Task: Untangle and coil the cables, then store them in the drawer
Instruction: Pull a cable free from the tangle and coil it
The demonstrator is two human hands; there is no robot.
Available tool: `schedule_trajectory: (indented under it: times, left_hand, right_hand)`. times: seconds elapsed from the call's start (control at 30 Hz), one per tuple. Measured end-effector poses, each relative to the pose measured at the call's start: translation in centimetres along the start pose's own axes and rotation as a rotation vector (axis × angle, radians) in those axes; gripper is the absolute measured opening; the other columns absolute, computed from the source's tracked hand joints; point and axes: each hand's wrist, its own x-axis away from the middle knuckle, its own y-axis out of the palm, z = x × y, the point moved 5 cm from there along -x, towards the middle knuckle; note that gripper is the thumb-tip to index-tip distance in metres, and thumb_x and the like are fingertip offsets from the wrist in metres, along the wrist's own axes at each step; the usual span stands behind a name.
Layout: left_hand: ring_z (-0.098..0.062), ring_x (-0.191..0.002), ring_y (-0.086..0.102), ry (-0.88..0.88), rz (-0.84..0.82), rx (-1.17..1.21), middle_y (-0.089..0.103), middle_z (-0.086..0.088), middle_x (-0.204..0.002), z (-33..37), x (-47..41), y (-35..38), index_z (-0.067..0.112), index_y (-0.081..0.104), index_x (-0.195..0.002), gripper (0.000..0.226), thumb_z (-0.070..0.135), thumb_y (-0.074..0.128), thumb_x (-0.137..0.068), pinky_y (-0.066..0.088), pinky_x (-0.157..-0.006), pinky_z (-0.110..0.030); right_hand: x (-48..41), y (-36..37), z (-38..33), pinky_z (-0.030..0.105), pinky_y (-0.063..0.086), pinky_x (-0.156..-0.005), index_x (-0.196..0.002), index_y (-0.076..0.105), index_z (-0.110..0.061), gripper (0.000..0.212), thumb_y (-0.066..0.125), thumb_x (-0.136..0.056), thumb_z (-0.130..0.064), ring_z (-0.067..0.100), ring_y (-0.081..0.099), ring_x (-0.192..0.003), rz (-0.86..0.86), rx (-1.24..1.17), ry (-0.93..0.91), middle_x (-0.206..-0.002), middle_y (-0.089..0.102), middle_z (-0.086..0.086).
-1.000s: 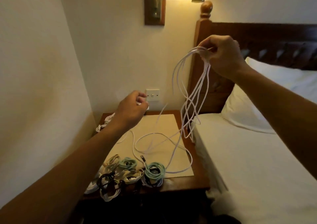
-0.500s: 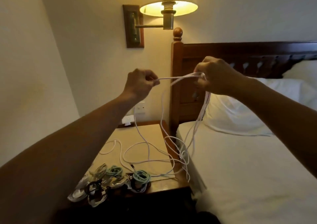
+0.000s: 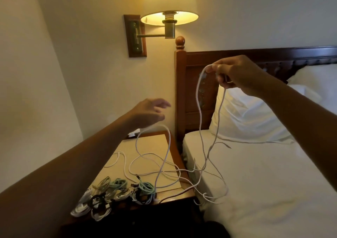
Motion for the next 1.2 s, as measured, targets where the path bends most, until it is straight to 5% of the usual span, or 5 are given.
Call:
schedule_trajectory:
  times: [0.3, 0.57, 0.73, 1.0, 1.2]
  left_hand:
    - [-0.019, -0.079, 0.074, 0.108, 0.157, 0.402, 0.072, -0.008, -0.087, 7.7, 1.4, -0.6, 0.011, 0.067, -0.104, 0.019, 0.018, 0.050, -0.107, 0.062, -0.078, -0.034]
    - [-0.028, -0.089, 0.071, 0.097, 0.177, 0.632, 0.072, -0.011, -0.097, 2.8, 6.7, -2.0, 0.007, 0.068, -0.120, 0.026, 0.023, 0.053, -0.105, 0.061, -0.083, -0.039]
    - [-0.026, -0.080, 0.069, 0.108, 0.174, 0.590, 0.075, -0.009, -0.094, 1.5, 9.2, -0.9, 0.015, 0.072, -0.121, 0.025, 0.023, 0.056, -0.102, 0.060, -0.074, -0.036]
    - [-0.018, -0.064, 0.068, 0.105, 0.265, 0.277, 0.077, 0.003, -0.084, -1.3, 10.7, 1.0, 0.029, 0.075, -0.117, 0.023, 0.027, 0.065, -0.098, 0.056, -0.063, -0.030]
    - [0.000, -0.089, 0.071, 0.030, -0.345, 0.139, 0.075, 0.013, -0.098, -0.9, 12.4, 9.5, 0.036, 0.068, -0.125, 0.037, 0.014, 0.069, -0.095, 0.055, -0.083, -0.023]
  right_hand:
    - [2.8, 3.6, -5.4, 0.034, 0.057, -0.075, -0.103, 0.074, -0.015, 0.018, 0.064, -0.100, -0.029, 0.029, 0.068, -0.080, -0.070, 0.170, -0.272, -0.090, 0.071, 0.017]
    - [9.9, 11.2, 13.0, 0.039, 0.057, -0.099, -0.125, 0.069, -0.015, 0.033, 0.058, -0.098, 0.002, 0.019, 0.069, -0.116, -0.893, 0.069, 0.401, -0.121, 0.073, 0.003]
    - [10.4, 15.5, 22.8, 0.042, 0.049, -0.108, -0.135, 0.058, -0.016, 0.053, 0.051, -0.089, 0.009, 0.028, 0.049, -0.138, -0.425, 0.217, 0.562, -0.149, 0.052, 0.010]
    - [11.5, 20.4, 26.5, 0.035, 0.062, -0.083, -0.103, 0.074, -0.001, 0.015, 0.073, -0.092, -0.011, 0.025, 0.073, -0.088, -0.801, 0.829, 0.489, -0.097, 0.075, 0.013]
    - [6.3, 10.7, 14.7, 0.028, 0.060, -0.067, -0.100, 0.076, -0.016, 0.011, 0.070, -0.093, -0.010, 0.017, 0.074, -0.077, -0.403, 0.509, 0.399, -0.087, 0.078, 0.004]
